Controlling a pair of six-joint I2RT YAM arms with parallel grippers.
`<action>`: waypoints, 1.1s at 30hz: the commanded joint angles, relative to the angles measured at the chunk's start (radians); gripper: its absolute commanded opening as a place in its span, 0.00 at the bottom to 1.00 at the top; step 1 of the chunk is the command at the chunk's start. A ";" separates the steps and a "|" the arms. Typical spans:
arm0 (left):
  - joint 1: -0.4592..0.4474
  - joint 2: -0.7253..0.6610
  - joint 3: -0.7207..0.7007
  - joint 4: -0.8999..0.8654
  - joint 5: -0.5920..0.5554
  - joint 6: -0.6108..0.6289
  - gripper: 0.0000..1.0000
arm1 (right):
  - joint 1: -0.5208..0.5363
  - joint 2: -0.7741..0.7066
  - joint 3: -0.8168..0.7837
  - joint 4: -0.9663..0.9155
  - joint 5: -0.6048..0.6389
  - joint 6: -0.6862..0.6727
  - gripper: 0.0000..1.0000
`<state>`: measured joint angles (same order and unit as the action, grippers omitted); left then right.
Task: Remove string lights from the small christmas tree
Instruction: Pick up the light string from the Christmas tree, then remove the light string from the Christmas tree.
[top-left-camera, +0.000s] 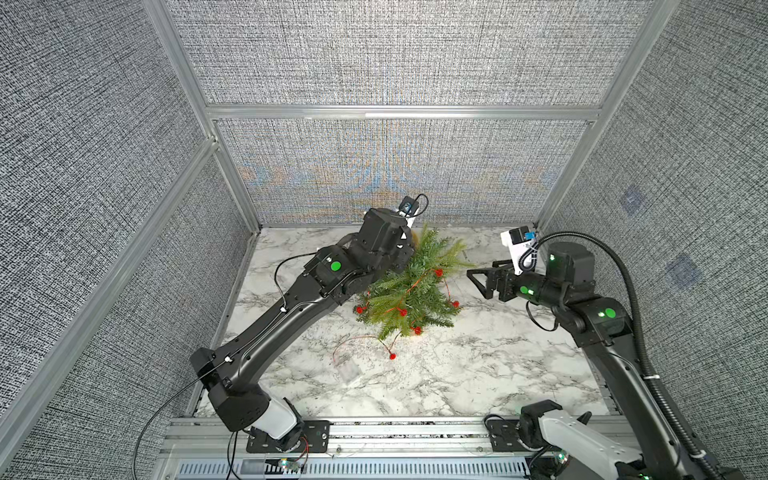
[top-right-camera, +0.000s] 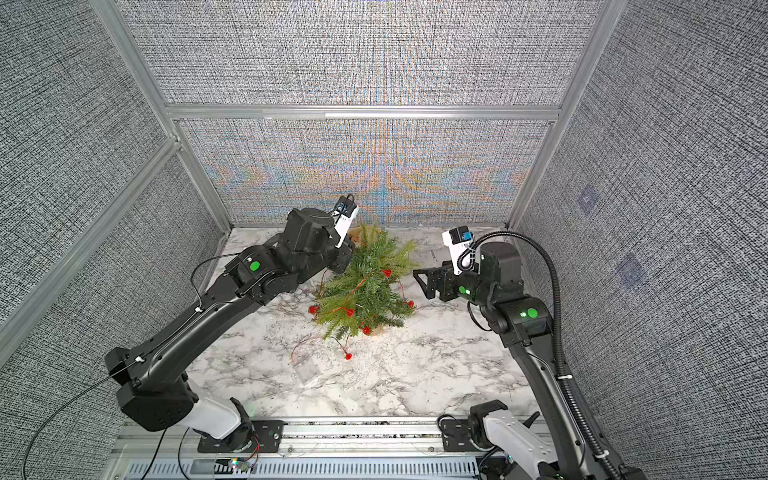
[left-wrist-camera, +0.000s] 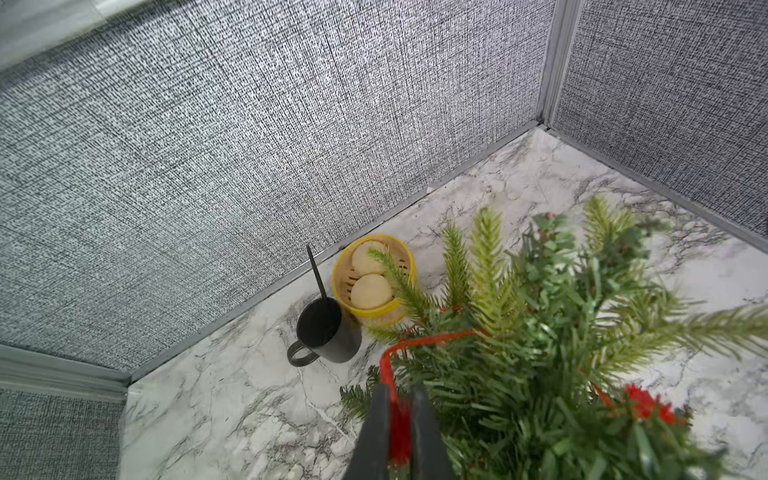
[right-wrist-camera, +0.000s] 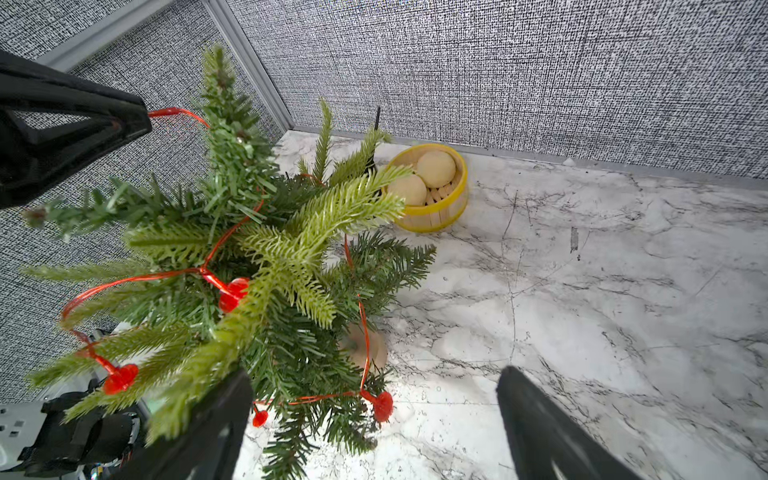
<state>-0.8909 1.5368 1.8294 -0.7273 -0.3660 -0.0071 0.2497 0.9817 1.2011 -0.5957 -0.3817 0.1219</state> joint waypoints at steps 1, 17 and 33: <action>-0.003 0.016 0.037 0.026 0.000 0.026 0.00 | 0.002 0.001 0.006 0.023 -0.009 0.004 0.93; -0.003 0.245 0.278 0.051 -0.083 0.132 0.00 | 0.003 0.022 0.022 0.040 -0.019 -0.001 0.93; -0.002 0.337 0.410 0.083 -0.006 0.165 0.00 | -0.028 0.174 0.164 0.073 -0.130 0.003 0.93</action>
<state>-0.8932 1.8645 2.2192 -0.6815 -0.3939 0.1398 0.2272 1.1309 1.3403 -0.5648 -0.4538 0.1173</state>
